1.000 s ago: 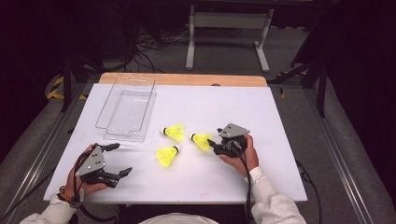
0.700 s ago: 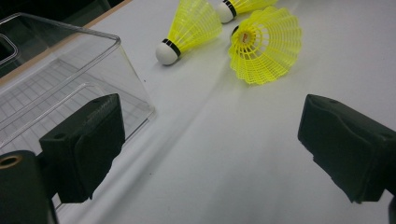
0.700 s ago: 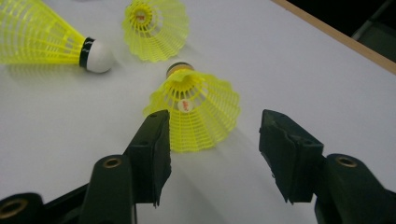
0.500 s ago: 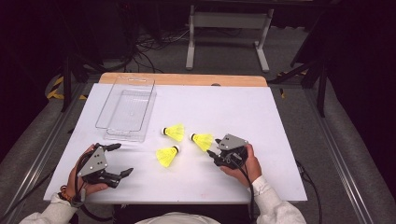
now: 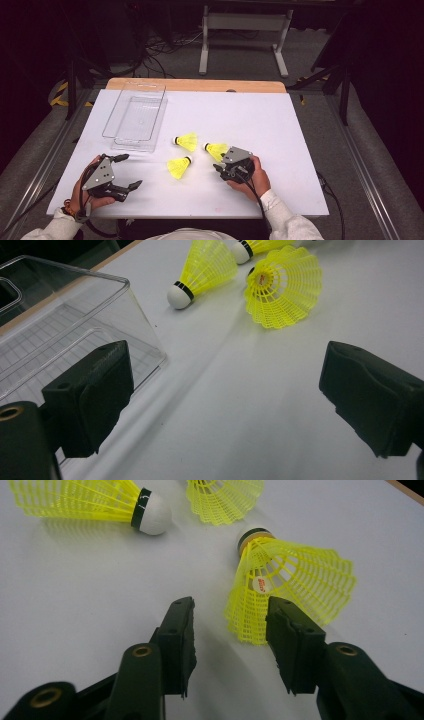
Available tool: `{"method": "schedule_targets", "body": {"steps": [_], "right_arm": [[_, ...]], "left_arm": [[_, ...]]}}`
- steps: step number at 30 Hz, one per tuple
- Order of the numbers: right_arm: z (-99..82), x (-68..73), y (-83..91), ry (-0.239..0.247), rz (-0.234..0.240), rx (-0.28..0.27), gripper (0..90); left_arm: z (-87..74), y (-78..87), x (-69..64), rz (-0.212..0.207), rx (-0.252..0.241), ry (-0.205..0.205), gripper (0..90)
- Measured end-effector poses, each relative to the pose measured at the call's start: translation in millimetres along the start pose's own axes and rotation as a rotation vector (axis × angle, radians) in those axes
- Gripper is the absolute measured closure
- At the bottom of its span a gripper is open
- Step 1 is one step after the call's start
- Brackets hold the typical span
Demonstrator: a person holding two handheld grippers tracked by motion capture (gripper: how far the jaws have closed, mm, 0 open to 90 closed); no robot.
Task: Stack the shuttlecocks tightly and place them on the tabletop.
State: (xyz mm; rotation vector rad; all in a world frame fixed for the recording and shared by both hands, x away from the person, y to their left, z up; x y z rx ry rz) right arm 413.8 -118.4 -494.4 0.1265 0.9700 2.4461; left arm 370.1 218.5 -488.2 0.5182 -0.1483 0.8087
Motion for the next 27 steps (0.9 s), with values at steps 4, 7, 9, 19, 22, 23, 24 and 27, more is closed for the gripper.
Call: {"method": "schedule_targets", "body": {"steps": [4, 7, 9, 19, 22, 23, 24, 27], "right_arm": [[3.6, -0.6, -5.1, -0.012, -0.017, -0.009, 63.9], [6.9, -1.5, -8.7, -0.025, -0.031, -0.024, 71.5], [8.6, -1.8, -9.5, -0.025, -0.046, -0.031, 76.2], [10.3, -8.1, -5.8, -0.031, -0.083, -0.05, 90.0], [13.5, -10.2, -1.3, -0.02, -0.098, -0.07, 90.0], [14.5, -10.8, -0.3, -0.019, -0.101, -0.075, 90.0], [15.9, -11.0, 0.6, -0.016, -0.1, -0.082, 90.0], [20.6, -11.2, 2.7, 0.0, -0.093, -0.098, 90.0]], "left_arm": [[-0.6, 0.5, 0.0, 0.0, 0.0, 0.004, 8.3], [-0.9, 0.8, 0.2, 0.001, 0.001, 0.011, 8.2], [-1.1, 0.8, 0.2, -0.001, 0.001, 0.011, 8.3], [-1.1, 1.5, 0.7, 0.002, -0.001, 0.013, 8.2], [-1.2, 1.4, 0.9, 0.003, 0.0, 0.013, 8.2], [-1.3, 1.3, 0.9, 0.004, 0.0, 0.014, 8.2], [-1.3, 1.1, 1.0, 0.002, 0.0, 0.012, 8.2], [-1.4, 0.8, 0.9, 0.003, 0.002, 0.011, 8.2]]}}
Point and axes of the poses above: each handheld gripper's, and its own axes: y roughly backward along the jaws, z roughly out of its top, x roughly to its left, the point moved 6 cm from there along -y, roughly forward along the jaws, and after that the axes turned 12 degrees about z, right-handed, at the moved point
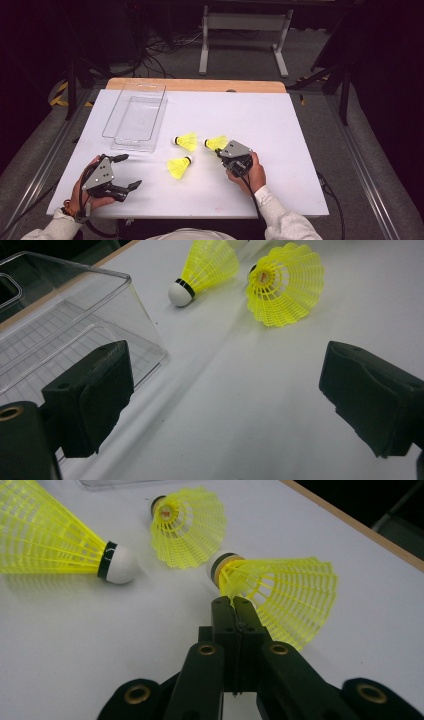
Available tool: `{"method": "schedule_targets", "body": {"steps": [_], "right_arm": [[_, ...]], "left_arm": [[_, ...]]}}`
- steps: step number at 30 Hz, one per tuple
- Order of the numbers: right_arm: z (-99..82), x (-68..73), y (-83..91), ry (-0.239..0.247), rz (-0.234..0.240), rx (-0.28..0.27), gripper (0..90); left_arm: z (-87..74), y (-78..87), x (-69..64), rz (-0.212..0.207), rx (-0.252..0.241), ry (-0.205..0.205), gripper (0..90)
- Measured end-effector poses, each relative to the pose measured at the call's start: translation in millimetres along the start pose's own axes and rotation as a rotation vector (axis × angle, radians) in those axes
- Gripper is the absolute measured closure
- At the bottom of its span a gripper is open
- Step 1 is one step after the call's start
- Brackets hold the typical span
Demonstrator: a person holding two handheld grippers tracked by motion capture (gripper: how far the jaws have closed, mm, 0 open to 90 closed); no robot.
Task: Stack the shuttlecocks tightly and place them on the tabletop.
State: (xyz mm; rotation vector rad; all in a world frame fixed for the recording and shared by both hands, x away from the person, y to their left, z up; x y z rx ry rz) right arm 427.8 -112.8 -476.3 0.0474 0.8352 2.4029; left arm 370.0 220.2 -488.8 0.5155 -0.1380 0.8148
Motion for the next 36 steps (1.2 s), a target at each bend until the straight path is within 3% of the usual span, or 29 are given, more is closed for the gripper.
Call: {"method": "schedule_targets", "body": {"steps": [14, 36], "right_arm": [[18.9, 12.2, -20.1, 0.057, 0.067, -0.036, 90.0], [27.5, 11.9, -55.0, 0.011, 0.138, -0.043, 90.0]], "left_arm": [[-0.5, 0.4, 0.7, -0.002, -0.001, 0.005, 8.3], [-0.8, 0.5, -0.2, -0.012, 0.001, 0.004, 8.3]]}}
Point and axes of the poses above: each handheld gripper's, and its own axes: y roughly backward along the jaws, z roughly out of its top, x roughly to its left, the point moved 6 cm from there along -y, roughly forward along the jaws, and after that the axes turned 12 degrees about z, right-handed, at the moved point
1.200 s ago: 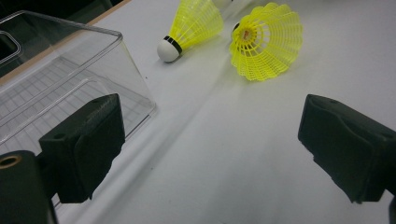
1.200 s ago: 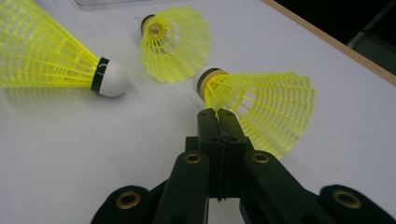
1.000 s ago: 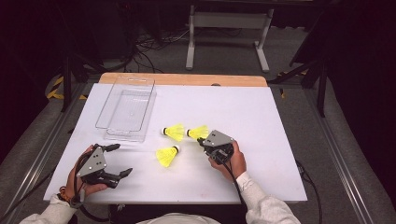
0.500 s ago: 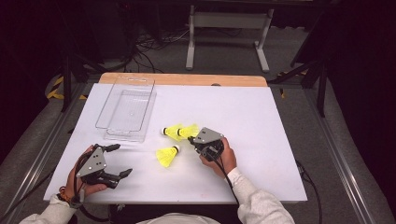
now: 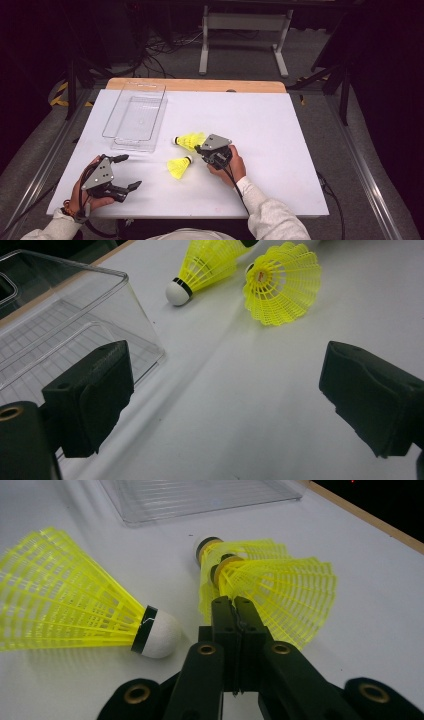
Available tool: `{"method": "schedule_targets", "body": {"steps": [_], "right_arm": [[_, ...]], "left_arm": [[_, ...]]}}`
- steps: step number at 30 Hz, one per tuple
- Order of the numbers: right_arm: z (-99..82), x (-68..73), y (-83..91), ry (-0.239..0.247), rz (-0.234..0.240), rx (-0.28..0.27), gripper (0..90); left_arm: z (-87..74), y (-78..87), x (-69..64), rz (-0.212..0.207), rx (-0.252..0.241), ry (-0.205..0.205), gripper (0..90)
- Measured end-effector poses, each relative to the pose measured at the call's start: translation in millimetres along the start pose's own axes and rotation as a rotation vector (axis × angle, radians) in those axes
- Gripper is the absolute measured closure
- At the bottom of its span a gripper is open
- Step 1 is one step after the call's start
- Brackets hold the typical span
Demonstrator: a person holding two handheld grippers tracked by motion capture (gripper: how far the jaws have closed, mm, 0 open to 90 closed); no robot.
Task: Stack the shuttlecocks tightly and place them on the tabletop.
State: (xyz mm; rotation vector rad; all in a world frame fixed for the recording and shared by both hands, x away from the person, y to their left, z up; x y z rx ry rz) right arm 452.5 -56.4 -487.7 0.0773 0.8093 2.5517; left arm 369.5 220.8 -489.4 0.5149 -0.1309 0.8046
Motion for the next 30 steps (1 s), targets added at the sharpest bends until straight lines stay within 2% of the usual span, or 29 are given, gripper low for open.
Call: {"method": "schedule_targets", "body": {"steps": [13, 17, 26, 30], "right_arm": [[3.2, -7.9, -7.4, -0.02, 0.032, 0.011, 88.7], [1.0, -11.7, -9.3, -0.036, 0.026, 0.021, 84.6], [-3.2, -15.1, -11.9, -0.054, -0.005, 0.044, 68.7], [-4.1, -15.7, -11.8, -0.055, -0.008, 0.051, 67.3]], "left_arm": [[-1.2, 0.0, 0.4, -0.004, 0.005, 0.005, 8.2], [-1.5, -0.1, 0.3, -0.005, 0.005, 0.003, 8.3], [-1.5, -0.5, -0.1, -0.008, 0.006, 0.001, 8.3], [-1.5, -0.3, 0.0, -0.008, 0.005, 0.002, 8.3]]}}
Point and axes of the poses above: each handheld gripper's, and its own axes: y roughly backward along the jaws, z roughly out of its top, x roughly to its left, the point moved 6 cm from there along -y, roughly forward along the jaws, and after that the axes turned 12 degrees about z, right-handed, at the moved point
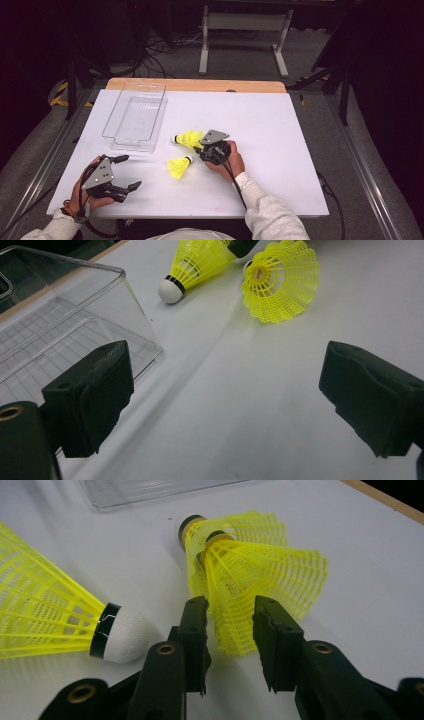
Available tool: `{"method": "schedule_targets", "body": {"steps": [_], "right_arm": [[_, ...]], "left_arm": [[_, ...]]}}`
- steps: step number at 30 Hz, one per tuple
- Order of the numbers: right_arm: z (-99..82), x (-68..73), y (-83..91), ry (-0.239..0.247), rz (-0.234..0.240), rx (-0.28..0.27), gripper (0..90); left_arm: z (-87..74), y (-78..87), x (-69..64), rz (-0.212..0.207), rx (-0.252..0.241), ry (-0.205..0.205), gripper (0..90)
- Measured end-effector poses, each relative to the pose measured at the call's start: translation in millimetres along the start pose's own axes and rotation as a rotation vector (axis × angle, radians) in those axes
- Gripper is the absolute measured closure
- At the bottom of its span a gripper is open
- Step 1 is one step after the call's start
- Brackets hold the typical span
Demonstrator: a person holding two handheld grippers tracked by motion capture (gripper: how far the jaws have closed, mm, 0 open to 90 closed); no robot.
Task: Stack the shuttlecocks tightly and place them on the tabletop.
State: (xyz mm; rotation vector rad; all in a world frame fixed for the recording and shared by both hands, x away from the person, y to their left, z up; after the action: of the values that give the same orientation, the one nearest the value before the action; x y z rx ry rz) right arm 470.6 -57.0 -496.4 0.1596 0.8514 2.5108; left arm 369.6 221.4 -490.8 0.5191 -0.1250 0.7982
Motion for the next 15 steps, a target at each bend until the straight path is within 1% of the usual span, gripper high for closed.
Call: {"method": "schedule_targets", "body": {"steps": [1, 7, 13, 15], "right_arm": [[0.0, -0.7, 1.2, -0.003, -0.01, -0.001, 65.5], [-1.1, -1.9, 4.0, -0.009, -0.026, 0.007, 59.2], [-2.0, -1.6, 11.2, -0.01, -0.034, 0.006, 55.7], [-2.5, -1.7, 14.8, -0.001, -0.037, 0.008, 54.9]], "left_arm": [[0.0, 0.1, 0.2, 0.0, -0.001, 0.0, 8.3], [0.2, 0.9, 0.6, 0.002, -0.003, 0.0, 8.2], [0.6, 1.2, 0.3, 0.002, -0.007, 0.002, 8.2], [0.8, 1.6, 0.3, 0.003, -0.008, 0.003, 8.2]]}}
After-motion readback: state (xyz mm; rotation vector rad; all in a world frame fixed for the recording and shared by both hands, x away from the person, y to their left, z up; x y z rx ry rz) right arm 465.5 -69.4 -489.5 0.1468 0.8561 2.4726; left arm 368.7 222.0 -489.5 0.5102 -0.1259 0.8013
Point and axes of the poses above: each handheld gripper's, and its own axes: y roughly backward along the jaws, z roughly out of its top, x roughly to its left, the point moved 6 cm from there along -y, roughly forward along the jaws, and after that the axes turned 12 degrees about z, right-handed, at the moved point
